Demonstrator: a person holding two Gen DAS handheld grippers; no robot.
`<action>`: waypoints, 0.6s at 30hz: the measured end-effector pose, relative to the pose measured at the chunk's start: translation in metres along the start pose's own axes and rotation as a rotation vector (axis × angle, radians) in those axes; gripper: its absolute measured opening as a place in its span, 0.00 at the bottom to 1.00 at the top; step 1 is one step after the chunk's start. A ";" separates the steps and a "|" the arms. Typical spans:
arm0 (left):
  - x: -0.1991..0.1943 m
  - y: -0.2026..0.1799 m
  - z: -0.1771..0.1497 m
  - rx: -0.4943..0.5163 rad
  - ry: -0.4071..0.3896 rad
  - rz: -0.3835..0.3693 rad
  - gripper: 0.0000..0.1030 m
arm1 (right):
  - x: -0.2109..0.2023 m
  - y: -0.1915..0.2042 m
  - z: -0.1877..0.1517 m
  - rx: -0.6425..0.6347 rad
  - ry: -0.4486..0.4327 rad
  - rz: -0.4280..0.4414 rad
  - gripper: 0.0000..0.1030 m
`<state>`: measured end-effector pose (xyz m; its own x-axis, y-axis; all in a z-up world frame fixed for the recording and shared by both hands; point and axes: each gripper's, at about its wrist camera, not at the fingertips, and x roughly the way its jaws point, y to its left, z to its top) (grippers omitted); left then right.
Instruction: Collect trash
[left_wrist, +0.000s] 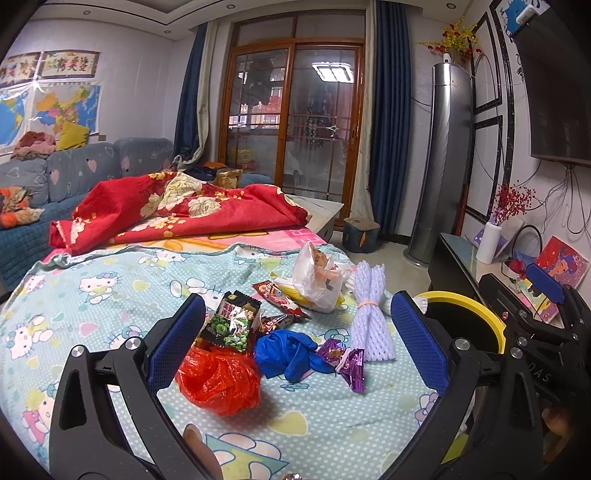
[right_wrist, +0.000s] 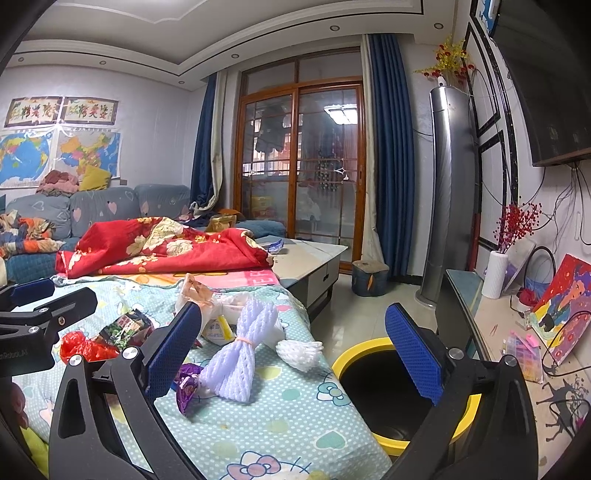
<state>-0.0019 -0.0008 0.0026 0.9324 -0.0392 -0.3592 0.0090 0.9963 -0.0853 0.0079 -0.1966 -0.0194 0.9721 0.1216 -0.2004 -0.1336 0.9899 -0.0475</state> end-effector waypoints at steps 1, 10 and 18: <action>0.000 0.000 0.000 -0.001 0.001 0.000 0.90 | 0.000 0.000 0.000 0.001 0.001 0.001 0.94; 0.002 0.001 0.002 0.004 0.005 0.008 0.90 | 0.002 -0.001 0.000 0.006 0.008 0.007 0.94; 0.007 0.004 -0.002 -0.003 0.021 0.013 0.90 | 0.003 0.000 -0.001 0.003 0.013 0.012 0.94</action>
<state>0.0036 0.0033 -0.0022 0.9247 -0.0274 -0.3798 -0.0046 0.9965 -0.0832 0.0106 -0.1964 -0.0212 0.9680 0.1321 -0.2133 -0.1441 0.9887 -0.0417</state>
